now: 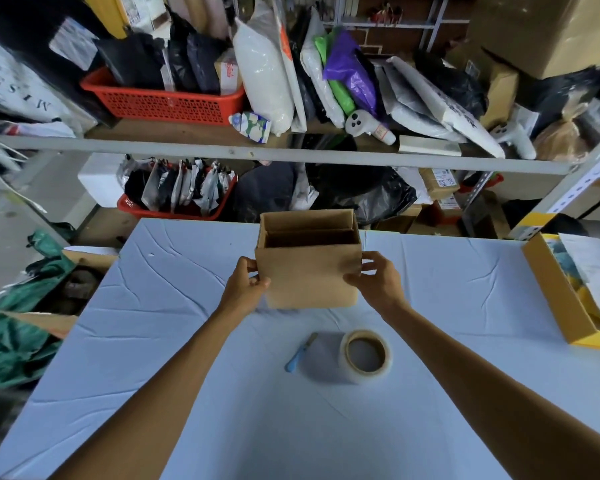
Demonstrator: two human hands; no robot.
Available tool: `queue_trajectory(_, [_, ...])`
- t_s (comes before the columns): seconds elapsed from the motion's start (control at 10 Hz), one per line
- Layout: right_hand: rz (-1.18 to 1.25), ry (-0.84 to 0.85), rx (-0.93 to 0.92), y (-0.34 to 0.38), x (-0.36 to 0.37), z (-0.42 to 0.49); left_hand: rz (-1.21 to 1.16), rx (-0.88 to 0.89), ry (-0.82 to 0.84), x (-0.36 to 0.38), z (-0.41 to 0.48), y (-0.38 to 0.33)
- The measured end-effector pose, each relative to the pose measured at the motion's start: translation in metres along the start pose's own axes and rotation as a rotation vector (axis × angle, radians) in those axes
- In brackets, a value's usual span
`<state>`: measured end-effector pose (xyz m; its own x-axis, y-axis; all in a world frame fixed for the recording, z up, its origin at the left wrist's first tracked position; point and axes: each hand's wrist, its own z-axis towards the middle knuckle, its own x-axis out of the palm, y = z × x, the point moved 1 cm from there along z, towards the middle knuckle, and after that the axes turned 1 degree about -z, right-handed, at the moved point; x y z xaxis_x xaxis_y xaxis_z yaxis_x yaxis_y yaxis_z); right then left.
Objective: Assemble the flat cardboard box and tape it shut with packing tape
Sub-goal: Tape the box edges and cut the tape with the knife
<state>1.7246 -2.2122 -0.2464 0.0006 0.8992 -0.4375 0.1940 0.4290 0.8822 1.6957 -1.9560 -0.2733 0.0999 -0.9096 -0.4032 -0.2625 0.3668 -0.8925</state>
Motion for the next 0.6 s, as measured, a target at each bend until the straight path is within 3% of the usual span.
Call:
queue_trajectory(0.4, [-0.068,-0.012,0.139,-0.046,0.02,-0.008,-0.084,0.008,0.121,0.016,-0.002,0.042])
queue_trajectory(0.6, [-0.188,0.07,0.211,-0.04,0.015,-0.015,0.144,0.016,0.195,-0.001,-0.002,0.029])
